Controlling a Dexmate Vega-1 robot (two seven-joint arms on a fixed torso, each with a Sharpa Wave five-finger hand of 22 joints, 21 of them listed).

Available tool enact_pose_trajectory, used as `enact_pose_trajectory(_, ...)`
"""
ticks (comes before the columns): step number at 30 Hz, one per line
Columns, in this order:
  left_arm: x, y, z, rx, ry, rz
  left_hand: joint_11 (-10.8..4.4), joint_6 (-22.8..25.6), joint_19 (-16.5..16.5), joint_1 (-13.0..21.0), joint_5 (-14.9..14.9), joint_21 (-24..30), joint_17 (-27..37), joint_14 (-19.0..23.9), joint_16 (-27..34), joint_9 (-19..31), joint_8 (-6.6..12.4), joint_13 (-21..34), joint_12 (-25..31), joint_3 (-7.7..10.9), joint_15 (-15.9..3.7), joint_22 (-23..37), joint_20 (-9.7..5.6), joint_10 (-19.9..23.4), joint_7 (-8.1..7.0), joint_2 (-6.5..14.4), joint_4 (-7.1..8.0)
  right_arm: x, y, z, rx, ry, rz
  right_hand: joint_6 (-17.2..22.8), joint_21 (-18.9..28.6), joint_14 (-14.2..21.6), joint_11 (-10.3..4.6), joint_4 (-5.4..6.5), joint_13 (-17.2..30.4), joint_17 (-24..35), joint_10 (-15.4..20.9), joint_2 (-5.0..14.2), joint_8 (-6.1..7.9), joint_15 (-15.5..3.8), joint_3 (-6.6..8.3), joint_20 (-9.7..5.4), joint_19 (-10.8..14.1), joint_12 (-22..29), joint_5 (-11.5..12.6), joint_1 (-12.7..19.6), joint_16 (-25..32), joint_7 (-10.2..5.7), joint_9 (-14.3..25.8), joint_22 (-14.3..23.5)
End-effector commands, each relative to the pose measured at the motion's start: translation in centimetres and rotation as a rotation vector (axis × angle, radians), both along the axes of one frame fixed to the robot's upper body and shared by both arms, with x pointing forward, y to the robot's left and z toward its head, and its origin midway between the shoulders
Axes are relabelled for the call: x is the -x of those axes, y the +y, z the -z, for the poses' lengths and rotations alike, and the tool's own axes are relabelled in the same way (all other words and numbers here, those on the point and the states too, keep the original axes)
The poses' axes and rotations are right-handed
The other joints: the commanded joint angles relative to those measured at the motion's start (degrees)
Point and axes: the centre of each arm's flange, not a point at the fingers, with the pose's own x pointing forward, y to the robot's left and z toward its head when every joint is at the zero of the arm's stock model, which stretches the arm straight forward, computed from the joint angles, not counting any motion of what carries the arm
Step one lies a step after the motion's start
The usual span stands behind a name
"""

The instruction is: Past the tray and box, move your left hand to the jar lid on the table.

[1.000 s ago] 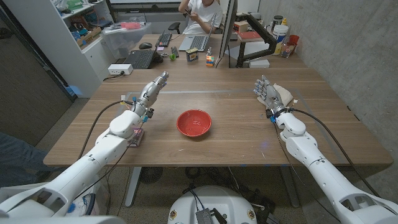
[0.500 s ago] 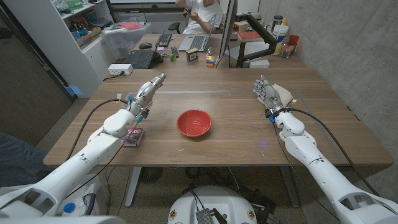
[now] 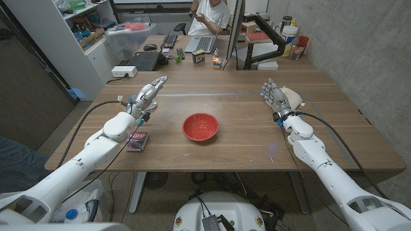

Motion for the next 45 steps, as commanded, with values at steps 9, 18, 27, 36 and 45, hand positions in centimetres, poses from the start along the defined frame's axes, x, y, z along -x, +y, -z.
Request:
enact_pose_trajectory(9, 1.0, 1.8, 0.1, -0.023, -0.005, -0.131, -0.35, 1.1, -0.1, 1.3, 0.6, -0.3, 0.1, 0.4, 0.4, 0.1, 0.58, 0.2, 0.2, -0.01, -1.31, 0.1, 0.72, 0.8, -0.15, 0.1, -0.47, -0.6, -0.1, 0.0, 0.001, 0.003, -0.018, 0.1, -0.4, 0.9, -0.06, 0.18, 0.3, 0.3, 0.6, 0.35, 0.31, 0.02, -0.12, 0.31, 0.4, 0.0, 0.2, -0.3, 0.1, -0.59, 0.3, 0.3)
enact_pose_trajectory(18, 1.3, 2.4, 0.0, -0.021, -0.004, -0.165, -0.45, 1.3, 0.0, 1.7, 0.7, -0.5, 0.1, 0.6, 0.4, 0.1, 0.58, 0.2, 0.2, -0.02, -1.33, 0.2, 1.21, 1.1, -0.30, 0.2, -0.65, -0.8, -0.4, 0.0, 0.000, 0.003, -0.021, 0.1, -0.4, 1.1, 0.05, 0.17, 0.3, 0.3, 0.7, 0.39, 0.30, -0.06, -0.14, 0.30, 0.6, 0.0, 0.3, -0.3, 0.2, -0.59, 0.3, 0.3)
enact_pose_trajectory(27, 1.8, 3.1, -0.1, -0.024, -0.015, -0.200, -0.57, 1.9, 0.4, 2.0, 0.8, -0.7, 0.2, 0.9, 0.4, 0.1, 0.70, 0.2, 0.2, -0.11, -1.58, 0.2, 0.97, 1.4, -0.39, 0.2, -0.76, -0.8, -0.6, -0.1, 0.004, 0.001, -0.021, 0.1, -0.5, 1.2, -0.09, 0.18, 0.3, 0.3, 0.9, 0.46, 0.30, -0.05, -0.15, 0.28, 0.6, 0.0, 0.3, -0.3, 0.2, -0.72, 0.3, 0.3)
enact_pose_trajectory(36, 1.9, 3.7, -0.2, -0.040, -0.012, -0.241, -0.65, 2.3, 0.6, 2.2, 0.9, -0.9, 0.2, 1.0, 0.3, 0.1, 0.75, 0.2, 0.2, -0.22, -1.61, 0.2, 1.04, 1.8, -0.51, 0.2, -0.84, -0.7, -0.6, -0.4, 0.012, -0.009, -0.019, 0.1, -0.6, 1.2, 0.00, 0.16, 0.3, 0.3, 0.9, 0.47, 0.31, -0.09, -0.17, 0.30, 0.7, 0.0, 0.3, -0.4, 0.2, -0.72, 0.3, 0.4)
enact_pose_trajectory(45, 1.7, 4.4, -0.7, -0.064, -0.002, -0.288, -0.76, 2.7, 0.8, 2.4, 1.0, -1.1, 0.2, 1.2, 0.3, 0.1, 0.81, 0.2, 0.2, -0.29, -1.72, 0.2, 1.28, 1.9, -0.58, 0.3, -0.93, -0.8, -0.6, -0.4, 0.007, -0.011, -0.021, 0.2, -0.7, 1.3, -0.10, 0.14, 0.3, 0.3, 0.9, 0.51, 0.34, -0.04, -0.18, 0.30, 0.7, 0.0, 0.3, -0.3, 0.1, -0.75, 0.3, 0.4)
